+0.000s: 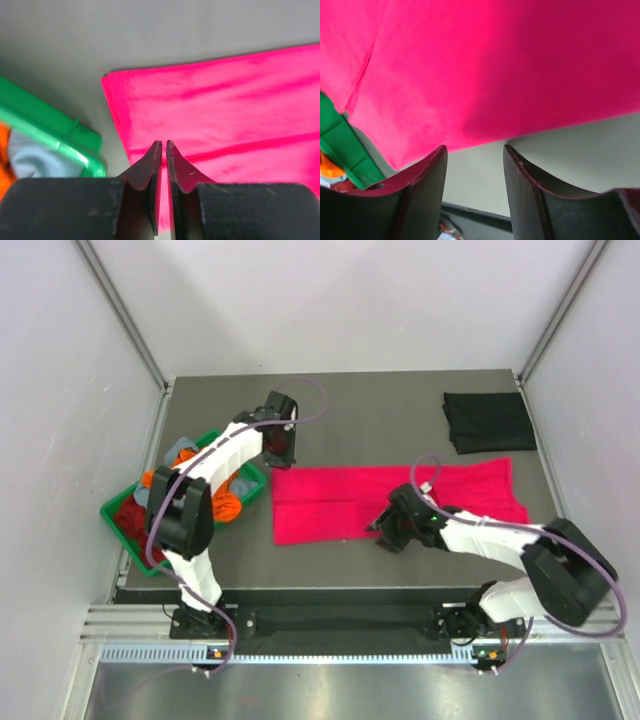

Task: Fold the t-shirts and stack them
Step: Fold the tshirt

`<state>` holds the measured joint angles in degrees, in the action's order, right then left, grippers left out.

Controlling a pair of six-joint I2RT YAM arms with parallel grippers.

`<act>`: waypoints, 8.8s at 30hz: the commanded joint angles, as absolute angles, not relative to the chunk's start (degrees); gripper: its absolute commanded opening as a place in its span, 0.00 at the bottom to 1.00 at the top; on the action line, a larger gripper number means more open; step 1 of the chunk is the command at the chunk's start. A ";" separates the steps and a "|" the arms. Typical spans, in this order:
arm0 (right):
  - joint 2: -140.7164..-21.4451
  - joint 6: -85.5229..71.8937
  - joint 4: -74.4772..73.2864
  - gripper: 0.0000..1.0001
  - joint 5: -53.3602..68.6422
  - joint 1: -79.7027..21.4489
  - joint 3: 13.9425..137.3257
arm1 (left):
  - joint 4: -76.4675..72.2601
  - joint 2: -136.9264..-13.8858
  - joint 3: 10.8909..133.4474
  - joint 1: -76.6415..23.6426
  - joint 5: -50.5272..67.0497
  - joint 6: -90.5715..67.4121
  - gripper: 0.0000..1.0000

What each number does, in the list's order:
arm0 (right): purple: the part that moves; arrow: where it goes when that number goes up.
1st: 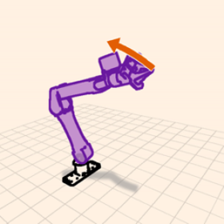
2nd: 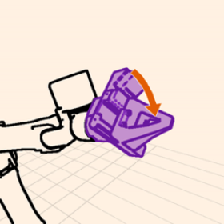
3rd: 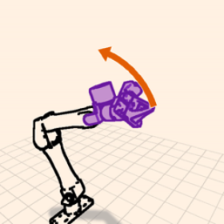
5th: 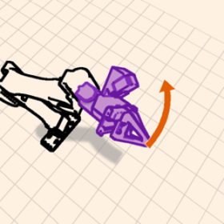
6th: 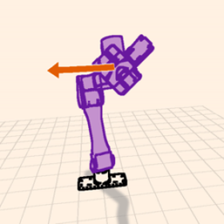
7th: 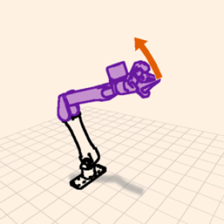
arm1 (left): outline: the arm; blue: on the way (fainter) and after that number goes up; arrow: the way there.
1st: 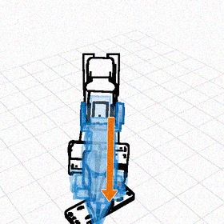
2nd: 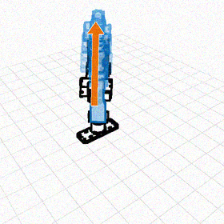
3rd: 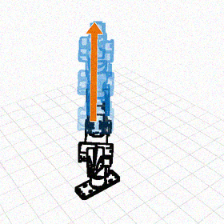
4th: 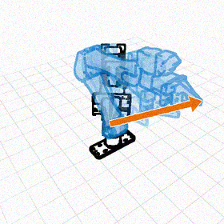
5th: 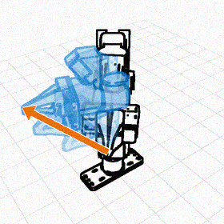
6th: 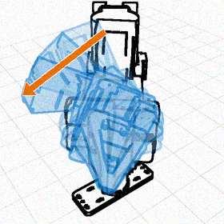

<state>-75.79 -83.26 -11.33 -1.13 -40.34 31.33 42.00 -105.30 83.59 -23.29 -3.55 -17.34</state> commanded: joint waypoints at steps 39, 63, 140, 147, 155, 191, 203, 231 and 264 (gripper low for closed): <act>-96.24 -105.21 -13.36 0.00 -9.49 -58.53 49.66 | 32.61 -91.50 72.16 -20.21 6.07 -18.46 0.15; -91.05 -104.59 -16.70 0.00 -13.80 -61.96 48.16 | 32.78 -88.07 70.40 -20.21 6.68 -17.32 0.18; -111.09 -45.79 -36.03 0.37 -23.55 6.06 83.14 | 33.84 -82.35 59.41 -20.92 12.83 -11.43 0.19; -113.46 -46.23 -36.65 0.37 -23.20 6.06 83.76 | 36.29 -83.93 59.94 -21.36 8.97 -10.29 0.23; -114.52 -45.00 -36.65 0.34 -24.17 6.15 83.32 | 41.74 -84.55 61.52 -24.08 1.51 -11.69 0.24; -114.51 -38.85 -19.52 0.00 -13.46 -13.62 80.77 | 46.93 -84.46 64.69 -26.54 -5.01 -16.35 0.24; -128.39 -35.25 -16.70 0.00 -6.16 -15.56 97.46 | 47.46 -83.41 68.03 -26.46 -4.04 -17.40 0.24; -158.29 -42.28 9.84 0.08 6.07 -17.93 139.13 | 43.59 -92.19 77.17 -26.46 -4.92 -15.56 0.24; -121.28 -35.16 -6.77 0.42 13.97 -4.32 96.24 | 34.46 -89.38 59.95 -33.74 14.33 -19.33 0.22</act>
<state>-120.51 -36.97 -7.22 10.48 -5.80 96.53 38.70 -88.71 61.23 -31.57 14.11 -17.12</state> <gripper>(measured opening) 0.422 0.228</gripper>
